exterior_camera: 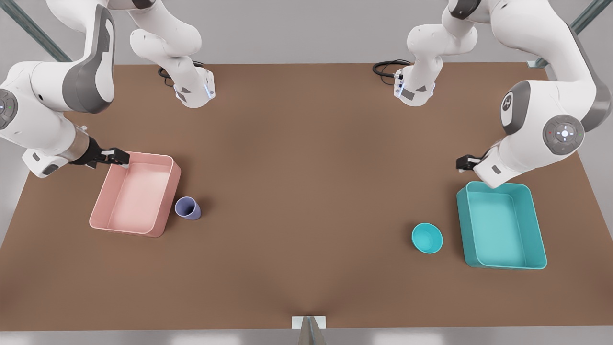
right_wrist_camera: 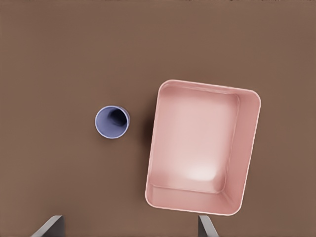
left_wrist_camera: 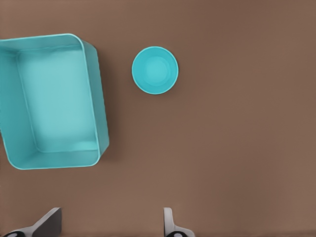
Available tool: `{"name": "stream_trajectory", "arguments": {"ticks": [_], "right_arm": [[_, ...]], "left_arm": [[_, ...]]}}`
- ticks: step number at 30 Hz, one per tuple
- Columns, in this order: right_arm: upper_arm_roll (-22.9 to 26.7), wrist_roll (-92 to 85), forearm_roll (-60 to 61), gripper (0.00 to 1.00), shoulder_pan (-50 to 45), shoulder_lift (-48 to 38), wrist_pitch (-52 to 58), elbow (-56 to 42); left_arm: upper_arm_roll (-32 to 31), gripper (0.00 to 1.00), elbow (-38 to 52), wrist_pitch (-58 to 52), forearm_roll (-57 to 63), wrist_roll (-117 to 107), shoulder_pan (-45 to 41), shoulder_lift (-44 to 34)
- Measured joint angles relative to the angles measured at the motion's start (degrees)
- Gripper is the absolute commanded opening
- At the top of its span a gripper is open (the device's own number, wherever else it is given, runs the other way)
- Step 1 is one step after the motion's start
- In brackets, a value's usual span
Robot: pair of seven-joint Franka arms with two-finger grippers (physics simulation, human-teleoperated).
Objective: Put the bowls and cups in different boxes
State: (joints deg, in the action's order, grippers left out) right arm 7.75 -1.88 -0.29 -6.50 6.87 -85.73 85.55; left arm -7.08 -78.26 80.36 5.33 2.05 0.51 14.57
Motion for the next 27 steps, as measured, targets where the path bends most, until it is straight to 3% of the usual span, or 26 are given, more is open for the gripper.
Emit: {"name": "stream_trajectory", "arguments": {"ticks": [3,8,12,15,22,26,27], "right_arm": [[-0.2,-0.4,-0.1,1.0,0.0,0.9,-0.5,-0.1],[-0.8,-0.7,1.9,1.0,-10.2,19.7,-6.5,-7.4],[-0.9,-0.9,2.9,1.0,-11.7,27.3,-14.6,-7.3],[-0.8,-1.0,3.4,1.0,-11.6,27.1,-19.7,-2.1],[-0.4,-1.0,3.4,1.0,-11.6,17.6,-29.4,15.8],[-0.4,-0.9,3.3,1.0,-11.6,17.0,-34.6,19.7],[-0.4,-0.8,3.4,1.0,-11.6,17.6,-35.6,19.8]], "left_arm": [[-0.1,1.0,0.3,0.2,0.5,0.4,-0.5,3.0],[-0.4,1.0,0.3,10.4,4.3,-0.9,-6.7,19.8],[-0.3,1.0,-4.0,21.7,9.4,-3.4,-7.9,24.5],[-0.3,1.0,-5.4,28.8,11.8,-5.5,-8.7,25.7],[-0.1,1.0,-7.2,38.3,15.2,-9.1,-8.8,29.5],[-0.1,1.0,-8.4,40.8,15.9,-10.7,-8.7,31.1],[-0.1,0.88,-8.4,41.4,16.0,-11.1,-8.7,31.5]]}}
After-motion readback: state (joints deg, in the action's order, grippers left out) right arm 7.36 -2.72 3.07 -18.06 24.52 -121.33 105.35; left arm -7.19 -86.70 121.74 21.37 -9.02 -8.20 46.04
